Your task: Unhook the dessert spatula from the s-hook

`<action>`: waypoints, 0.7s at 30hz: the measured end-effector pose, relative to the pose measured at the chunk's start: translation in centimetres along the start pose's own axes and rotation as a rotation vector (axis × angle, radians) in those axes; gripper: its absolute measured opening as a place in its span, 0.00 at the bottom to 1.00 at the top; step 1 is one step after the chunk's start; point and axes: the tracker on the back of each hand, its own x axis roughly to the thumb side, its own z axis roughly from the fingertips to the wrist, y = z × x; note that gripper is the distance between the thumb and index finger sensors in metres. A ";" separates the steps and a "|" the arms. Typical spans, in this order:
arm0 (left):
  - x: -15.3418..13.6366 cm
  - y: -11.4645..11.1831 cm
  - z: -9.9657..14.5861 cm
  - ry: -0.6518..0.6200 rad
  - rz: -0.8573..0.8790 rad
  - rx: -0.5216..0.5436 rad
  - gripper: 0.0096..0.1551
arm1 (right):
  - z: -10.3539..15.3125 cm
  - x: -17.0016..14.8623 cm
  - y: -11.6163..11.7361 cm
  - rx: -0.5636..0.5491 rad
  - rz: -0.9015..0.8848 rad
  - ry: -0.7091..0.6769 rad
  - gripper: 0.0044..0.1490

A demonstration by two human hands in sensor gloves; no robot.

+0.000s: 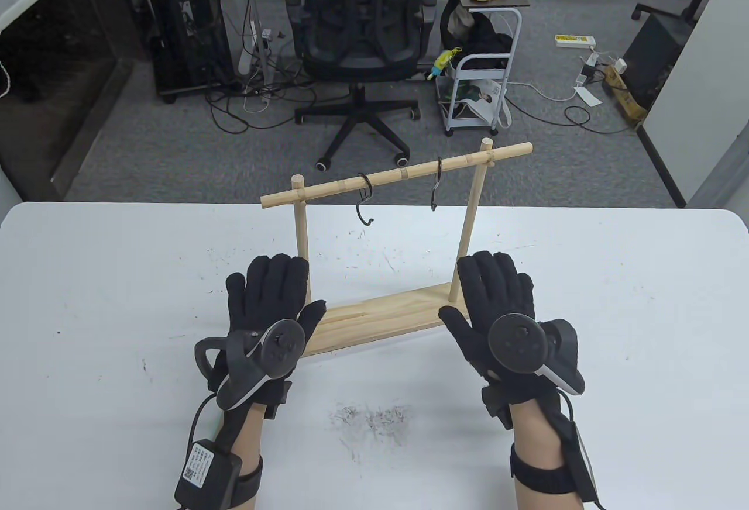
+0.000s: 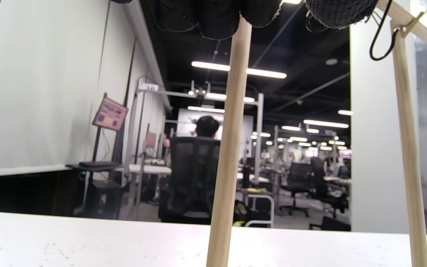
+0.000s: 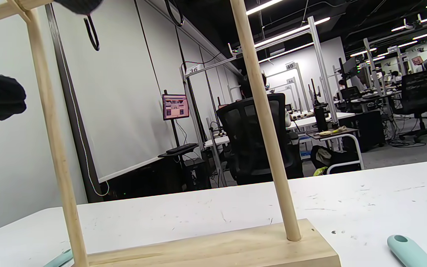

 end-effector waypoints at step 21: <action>0.1 -0.5 -0.3 -0.003 0.003 -0.020 0.44 | -0.3 -0.5 0.5 0.004 -0.025 0.016 0.50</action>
